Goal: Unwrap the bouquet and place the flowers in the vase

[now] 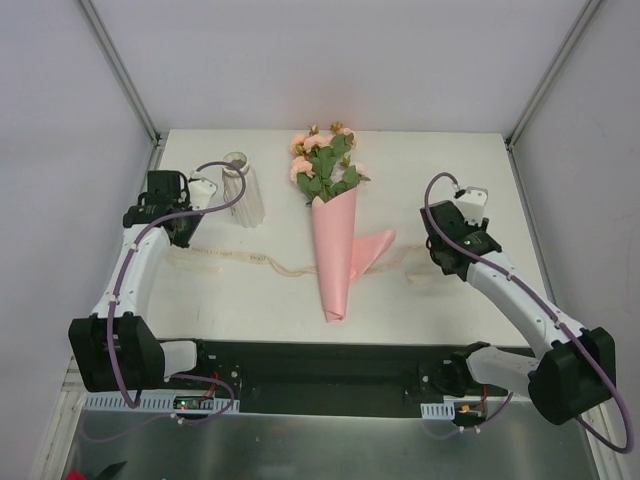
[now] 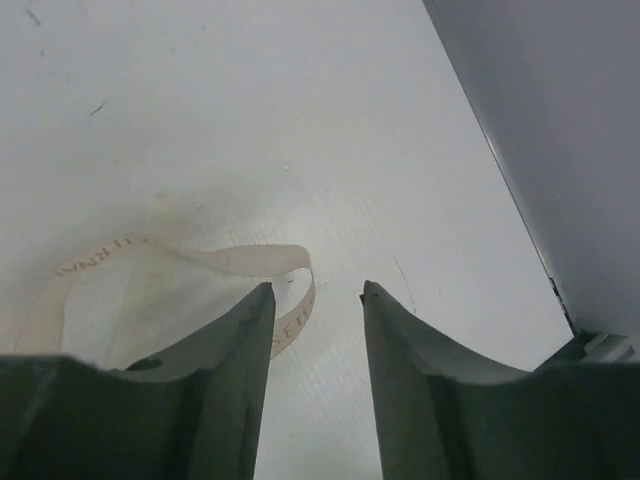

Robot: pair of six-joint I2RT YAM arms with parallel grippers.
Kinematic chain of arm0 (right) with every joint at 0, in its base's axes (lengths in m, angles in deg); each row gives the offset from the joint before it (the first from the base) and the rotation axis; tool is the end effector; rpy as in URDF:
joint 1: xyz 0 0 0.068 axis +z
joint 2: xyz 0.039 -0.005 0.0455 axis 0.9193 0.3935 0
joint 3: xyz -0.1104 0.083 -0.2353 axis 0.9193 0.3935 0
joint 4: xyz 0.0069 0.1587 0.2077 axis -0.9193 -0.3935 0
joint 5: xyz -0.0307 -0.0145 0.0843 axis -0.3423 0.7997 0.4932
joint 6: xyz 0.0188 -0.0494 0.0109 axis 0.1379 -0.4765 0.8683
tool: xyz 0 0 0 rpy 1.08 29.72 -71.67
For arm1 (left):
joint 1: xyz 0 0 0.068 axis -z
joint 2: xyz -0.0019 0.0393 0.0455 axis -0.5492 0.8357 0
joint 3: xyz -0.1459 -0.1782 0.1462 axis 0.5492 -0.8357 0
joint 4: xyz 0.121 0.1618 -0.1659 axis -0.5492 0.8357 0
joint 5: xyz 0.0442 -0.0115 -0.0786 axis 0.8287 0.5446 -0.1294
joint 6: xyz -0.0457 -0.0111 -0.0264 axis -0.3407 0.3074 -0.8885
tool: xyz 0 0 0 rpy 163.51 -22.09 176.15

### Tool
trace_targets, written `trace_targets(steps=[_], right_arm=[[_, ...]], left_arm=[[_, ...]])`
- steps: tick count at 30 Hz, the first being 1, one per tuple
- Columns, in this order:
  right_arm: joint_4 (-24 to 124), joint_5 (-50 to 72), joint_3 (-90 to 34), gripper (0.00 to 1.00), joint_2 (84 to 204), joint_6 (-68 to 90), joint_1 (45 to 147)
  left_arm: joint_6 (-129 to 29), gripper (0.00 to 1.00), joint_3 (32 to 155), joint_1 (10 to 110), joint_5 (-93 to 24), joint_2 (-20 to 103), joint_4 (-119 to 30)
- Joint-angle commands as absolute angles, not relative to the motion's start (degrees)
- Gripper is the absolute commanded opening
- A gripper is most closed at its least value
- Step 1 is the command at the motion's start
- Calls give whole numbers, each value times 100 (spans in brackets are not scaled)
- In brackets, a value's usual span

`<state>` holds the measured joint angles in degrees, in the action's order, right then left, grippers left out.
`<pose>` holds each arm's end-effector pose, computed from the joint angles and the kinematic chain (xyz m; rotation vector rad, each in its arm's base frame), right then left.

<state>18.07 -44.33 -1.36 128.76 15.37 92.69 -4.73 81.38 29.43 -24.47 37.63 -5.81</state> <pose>0.2164 0.0755 0.2680 0.0789 2.1687 -0.6448 0.2600 0.0188 0.2938 0.6161 2.3553 0.3418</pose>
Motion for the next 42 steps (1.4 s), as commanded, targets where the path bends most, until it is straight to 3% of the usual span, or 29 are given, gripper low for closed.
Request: trace_targets(steps=[1, 3, 4, 6, 7, 11, 16, 29, 42], right_arm=[[1056, -5232, -705, 66, 13122, 1819, 9117], [757, -5277, -977, 85, 13289, 1898, 9091], [721, -5216, -1065, 96, 13324, 1863, 9082], [756, -5006, -1206, 100, 13237, 1600, 9117], [800, -4778, -1224, 97, 13158, 1477, 9178], [1125, -4249, -1303, 97, 12693, 950, 9713], [941, -4450, -1619, 97, 12788, 685, 10996], [1310, -3598, -970, 97, 13219, 228, 13905], [2390, -3247, -687, 97, 14343, -272, 14610]], left_arm=[[-447, 22, 8006, 2822, -2249, 3782, -475], [-465, 27, 7971, 2795, -2284, 3747, -466], [-465, 54, 7953, 2795, -2302, 3721, -466], [-500, 83, 7953, 2795, -2328, 3660, -466], [-535, 98, 7962, 2786, -2389, 3563, -466], [-614, 99, 8111, 2786, -2486, 3282, -388], [-886, 99, 8647, 2778, -2627, 3018, -1], [-2038, 99, 9149, 2646, -4446, 2596, 466], [-1985, 99, 8700, 2646, -4394, 2613, 474]])
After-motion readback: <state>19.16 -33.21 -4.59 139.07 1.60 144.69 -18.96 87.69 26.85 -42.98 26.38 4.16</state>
